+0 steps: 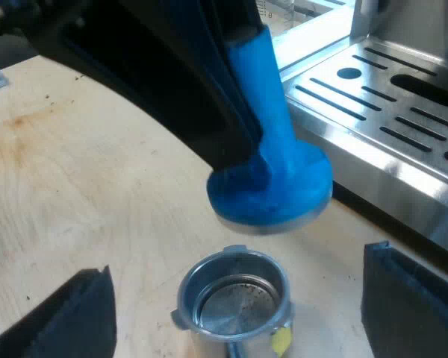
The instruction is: Grind coffee beans and then tamp
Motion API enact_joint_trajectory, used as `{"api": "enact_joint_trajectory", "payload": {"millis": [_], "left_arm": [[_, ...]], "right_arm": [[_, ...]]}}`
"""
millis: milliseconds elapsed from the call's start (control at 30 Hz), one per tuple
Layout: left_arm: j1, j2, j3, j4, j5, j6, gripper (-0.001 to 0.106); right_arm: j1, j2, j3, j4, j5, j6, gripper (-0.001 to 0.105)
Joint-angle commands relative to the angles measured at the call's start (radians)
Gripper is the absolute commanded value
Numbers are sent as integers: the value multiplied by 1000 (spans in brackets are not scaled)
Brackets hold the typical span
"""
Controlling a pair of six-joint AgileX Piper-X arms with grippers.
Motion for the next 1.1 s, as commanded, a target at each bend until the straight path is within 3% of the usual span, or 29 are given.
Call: {"api": "enact_joint_trajectory", "payload": {"millis": [33, 500, 1100], "left_arm": [[7, -15, -17, 29, -16, -11, 0], [175, -68, -18, 91, -10, 4, 0], [387, -68, -13, 136, -11, 85, 0]], "right_arm": [[-1, -9, -3, -15, -10, -10, 69], [-1, -9, -3, -22, -10, -10, 69], [-1, -9, -3, -22, -10, -10, 69]]}}
